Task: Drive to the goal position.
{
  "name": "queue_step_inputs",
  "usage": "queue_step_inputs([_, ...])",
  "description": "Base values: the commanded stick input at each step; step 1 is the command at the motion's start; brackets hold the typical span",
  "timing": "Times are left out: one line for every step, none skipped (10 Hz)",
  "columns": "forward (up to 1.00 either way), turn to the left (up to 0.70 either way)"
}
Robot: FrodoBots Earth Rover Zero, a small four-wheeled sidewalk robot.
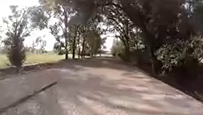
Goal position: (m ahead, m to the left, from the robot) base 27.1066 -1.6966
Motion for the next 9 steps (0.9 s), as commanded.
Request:
queue_step_inputs([1.0, -0.08])
queue_step_inputs([1.0, -0.08])
queue_step_inputs([1.0, -0.08])
queue_step_inputs([1.0, -0.08])
queue_step_inputs([1.0, -0.08])
queue_step_inputs([1.0, -0.08])
queue_step_inputs([1.0, -0.08])
queue_step_inputs([1.0, -0.08])
queue_step_inputs([1.0, -0.12])
